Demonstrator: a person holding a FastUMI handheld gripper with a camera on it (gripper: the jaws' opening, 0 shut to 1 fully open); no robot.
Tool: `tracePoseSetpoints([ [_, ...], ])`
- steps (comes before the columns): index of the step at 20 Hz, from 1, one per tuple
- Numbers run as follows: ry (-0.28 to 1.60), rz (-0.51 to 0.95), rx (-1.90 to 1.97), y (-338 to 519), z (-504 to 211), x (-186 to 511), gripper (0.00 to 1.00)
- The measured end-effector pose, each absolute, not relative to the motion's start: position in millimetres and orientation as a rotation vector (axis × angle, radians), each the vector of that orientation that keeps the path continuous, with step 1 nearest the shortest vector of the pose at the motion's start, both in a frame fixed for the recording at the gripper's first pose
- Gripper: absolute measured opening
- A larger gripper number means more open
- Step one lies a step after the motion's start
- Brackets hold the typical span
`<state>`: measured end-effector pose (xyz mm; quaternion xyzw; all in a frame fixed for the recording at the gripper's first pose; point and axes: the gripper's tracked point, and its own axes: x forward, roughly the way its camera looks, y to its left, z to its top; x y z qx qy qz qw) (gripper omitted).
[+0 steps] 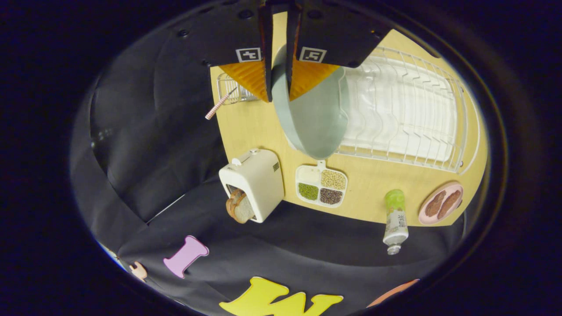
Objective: Take the plate from the dish rack, then take the spoon from the basket and place it into the plate.
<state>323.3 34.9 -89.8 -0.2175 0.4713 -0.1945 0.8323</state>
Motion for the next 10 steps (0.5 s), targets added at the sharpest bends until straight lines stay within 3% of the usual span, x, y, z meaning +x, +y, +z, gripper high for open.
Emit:
tracePoseSetpoints([
  [10, 0.828, -0.584, -0.424, 32.6, -66.4, 315.2, 0.18],
])
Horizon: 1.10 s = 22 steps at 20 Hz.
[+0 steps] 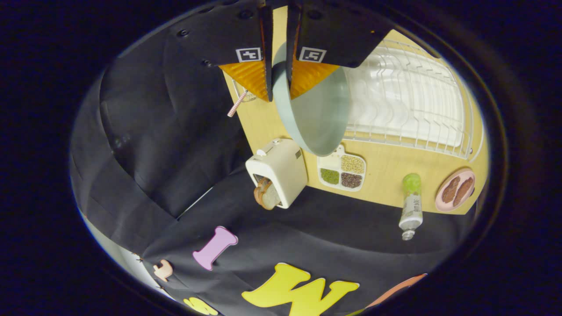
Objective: Take the plate from the dish rack, then take the spoon from the basket and place it into the plate.
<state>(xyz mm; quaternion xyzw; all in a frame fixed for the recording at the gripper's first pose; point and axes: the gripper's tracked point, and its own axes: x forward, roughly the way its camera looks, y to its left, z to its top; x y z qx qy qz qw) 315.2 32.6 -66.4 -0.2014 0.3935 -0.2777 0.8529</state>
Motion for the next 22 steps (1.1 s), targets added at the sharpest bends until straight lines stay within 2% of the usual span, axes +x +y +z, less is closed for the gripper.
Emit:
tracePoseSetpoints([
  [4, 0.824, -0.554, -0.318, 28.2, -67.1, 307.8, 0.17],
  [9, 0.775, -0.424, -0.133, 19.3, -54.0, 282.3, 0.17],
  [12, 0.768, -0.287, 0.027, 23.1, -55.5, 244.1, 0.18],
  [16, 0.809, -0.096, 0.178, 28.3, -89.7, 186.8, 0.17],
  [22, 0.750, -0.005, 0.195, 20.1, -164.7, 114.4, 0.18],
])
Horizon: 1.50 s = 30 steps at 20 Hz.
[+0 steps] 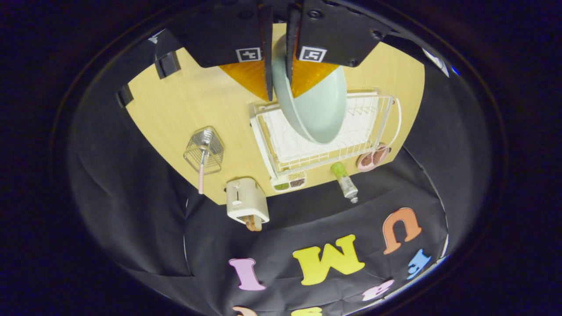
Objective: Take the plate from the dish rack, then take the spoon from the basket and place it into the plate.
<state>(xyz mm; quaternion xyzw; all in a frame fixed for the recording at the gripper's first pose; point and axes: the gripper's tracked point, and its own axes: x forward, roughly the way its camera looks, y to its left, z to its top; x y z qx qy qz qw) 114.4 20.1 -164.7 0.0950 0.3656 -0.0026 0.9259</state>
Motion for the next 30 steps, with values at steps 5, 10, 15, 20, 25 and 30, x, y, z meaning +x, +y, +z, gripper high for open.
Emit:
tracePoseSetpoints([
  [5, 0.767, 0.061, 0.202, 25.0, -224.0, 81.8, 0.18],
  [10, 0.723, 0.006, 0.255, -0.3, -252.0, 103.4, 0.18],
  [15, 0.677, 0.013, 0.190, -11.1, -280.3, 120.4, 0.15],
  [20, 0.635, 0.044, 0.204, -20.4, -280.4, 128.5, 0.16],
  [25, 0.538, 0.043, 0.206, -39.7, -259.5, 135.5, 0.34],
  [30, 0.392, -0.041, 0.084, -88.9, -228.2, 160.6, 0.87],
])
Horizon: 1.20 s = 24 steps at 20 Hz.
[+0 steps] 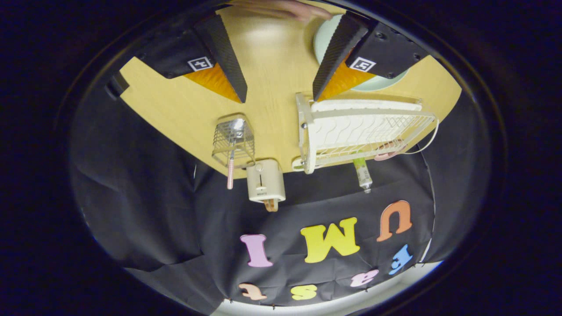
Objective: Take the plate from the dish rack, then take the spoon from the basket and place it into the plate.
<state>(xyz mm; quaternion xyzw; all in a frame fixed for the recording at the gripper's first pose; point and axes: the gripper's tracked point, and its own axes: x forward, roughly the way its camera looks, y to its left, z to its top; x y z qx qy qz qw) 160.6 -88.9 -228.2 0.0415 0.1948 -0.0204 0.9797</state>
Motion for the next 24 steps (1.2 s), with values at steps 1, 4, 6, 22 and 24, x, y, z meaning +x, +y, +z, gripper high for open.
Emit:
tracePoseSetpoints([
  [1, 0.374, -0.041, 0.085, -96.0, -221.8, 166.6, 0.97],
  [4, 0.344, -0.067, 0.108, -123.8, -204.1, 190.4, 0.99],
  [6, 0.328, -0.073, 0.072, -138.2, -197.2, 207.1, 0.99],
  [22, 0.363, -0.027, 0.071, -187.5, -177.4, 365.4, 0.99],
  [24, 0.421, -0.016, 0.112, -188.6, -185.2, 372.7, 0.95],
])
